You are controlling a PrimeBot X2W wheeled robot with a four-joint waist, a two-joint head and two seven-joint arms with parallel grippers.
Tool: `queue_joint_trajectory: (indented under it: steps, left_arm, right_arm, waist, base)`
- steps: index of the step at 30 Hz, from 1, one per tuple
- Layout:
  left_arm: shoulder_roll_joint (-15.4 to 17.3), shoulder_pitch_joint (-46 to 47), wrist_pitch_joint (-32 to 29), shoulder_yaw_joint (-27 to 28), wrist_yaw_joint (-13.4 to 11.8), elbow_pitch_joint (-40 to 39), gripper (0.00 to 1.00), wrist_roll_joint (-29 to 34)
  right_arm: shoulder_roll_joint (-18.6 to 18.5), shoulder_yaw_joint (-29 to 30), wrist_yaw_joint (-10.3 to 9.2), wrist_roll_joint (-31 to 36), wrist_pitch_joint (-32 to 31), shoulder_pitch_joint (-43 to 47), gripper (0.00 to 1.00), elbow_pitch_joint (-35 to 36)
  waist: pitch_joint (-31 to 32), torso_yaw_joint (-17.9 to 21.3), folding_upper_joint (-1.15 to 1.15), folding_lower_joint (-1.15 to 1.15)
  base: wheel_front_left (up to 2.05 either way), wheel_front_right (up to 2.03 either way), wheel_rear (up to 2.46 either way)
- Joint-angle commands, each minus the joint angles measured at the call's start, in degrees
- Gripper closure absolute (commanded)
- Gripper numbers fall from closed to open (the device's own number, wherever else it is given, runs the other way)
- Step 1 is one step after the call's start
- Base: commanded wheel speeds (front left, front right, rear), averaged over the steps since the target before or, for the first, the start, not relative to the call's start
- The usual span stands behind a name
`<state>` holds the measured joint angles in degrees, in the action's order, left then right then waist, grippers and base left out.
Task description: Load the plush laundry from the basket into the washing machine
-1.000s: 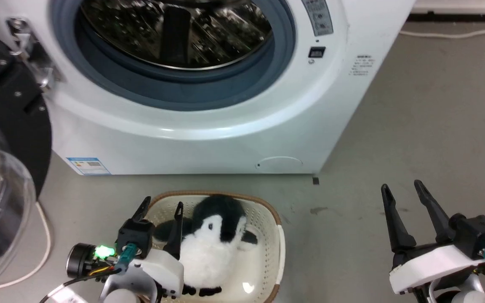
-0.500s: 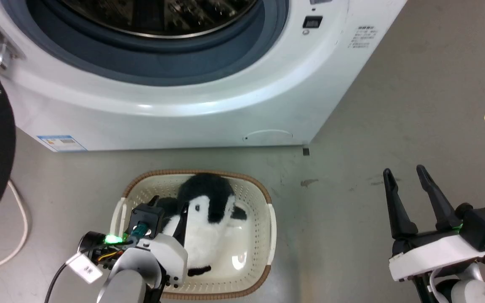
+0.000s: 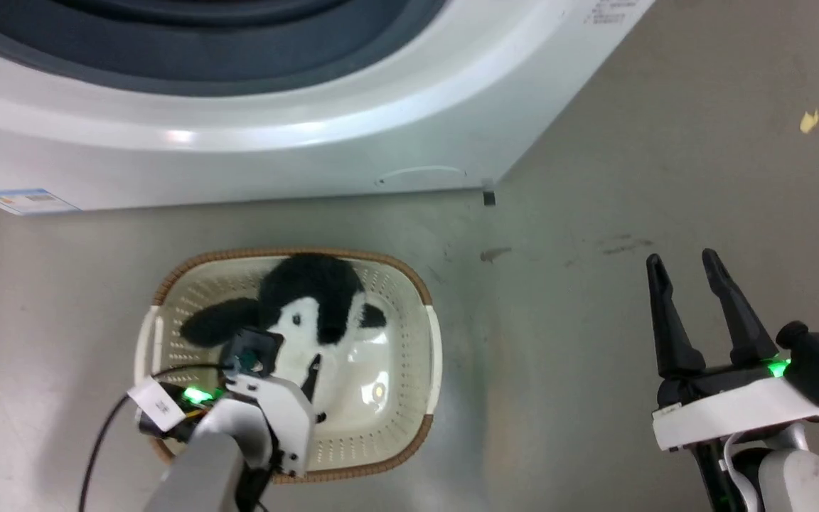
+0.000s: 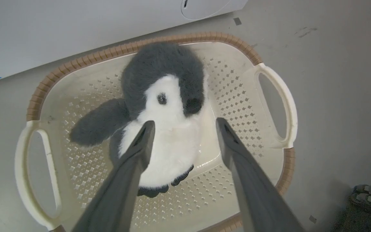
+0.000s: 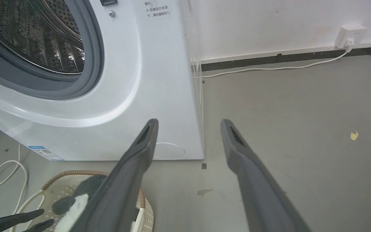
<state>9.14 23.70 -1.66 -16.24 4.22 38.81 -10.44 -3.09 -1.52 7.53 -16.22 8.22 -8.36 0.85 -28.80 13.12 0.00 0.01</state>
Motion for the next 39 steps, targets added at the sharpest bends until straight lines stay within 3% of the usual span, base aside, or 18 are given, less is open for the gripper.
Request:
queue_joint_trajectory:
  steps: [1,9,14,20,29,30,31,39]
  left_arm:
    - [0.98,1.90,-0.41,-0.51,0.28,1.64,0.00,-0.72]
    - [3.99,7.04,-1.76,-1.94,-0.26,7.66,0.00,-2.39]
    - [4.21,9.46,-2.73,-3.05,-0.82,10.30,0.00,-3.00]
    - [4.34,14.46,-4.25,-5.44,-4.42,14.76,0.00,-3.22]
    - [5.23,18.77,-5.62,-7.69,-5.87,19.89,0.00,-4.51]
    - [5.43,19.18,-5.18,-7.94,-5.83,20.44,0.56,-4.72]
    - [5.64,19.52,-4.64,-8.13,-5.70,20.97,1.00,-5.00]
    - [6.26,20.52,-2.12,-9.31,-5.99,25.93,1.00,-7.78]
  right_arm:
    - [0.13,-0.22,-0.02,-0.78,0.69,-1.50,0.00,0.40]
    - [0.14,-1.28,-0.02,-2.74,1.65,-3.33,0.00,0.32]
    - [0.15,-1.84,-0.03,-3.65,2.13,-4.22,0.00,0.42]
    - [0.16,-1.82,-0.03,-6.02,2.96,-5.45,0.00,1.53]
    - [0.18,-1.86,-0.03,-8.40,3.92,-6.76,0.00,2.02]
    - [0.18,-1.89,-0.03,-8.71,4.04,-6.93,0.00,1.93]
    - [0.18,-1.95,-0.03,-9.02,4.16,-7.12,0.00,1.83]
    - [0.19,-1.73,-0.04,-10.53,5.12,-8.94,0.00,1.31]
  waist:
    - [-1.62,1.04,0.00,-0.01]
    - [-6.38,3.27,0.00,-0.01]
    - [-8.61,4.34,0.00,-0.01]
    - [-12.57,5.73,0.00,-0.01]
    - [-16.81,7.01,0.00,-0.01]
    - [-17.25,7.22,0.00,-0.01]
    - [-17.62,7.46,0.00,-0.01]
    - [-17.97,8.55,0.00,-0.01]
  base:
    - [0.00,0.00,0.00]
    - [0.00,0.00,0.00]
    - [0.00,0.00,0.00]
    - [0.00,0.00,0.00]
    - [0.00,0.00,0.00]
    - [0.00,0.00,0.00]
    - [0.00,0.00,0.00]
    - [0.00,0.00,0.00]
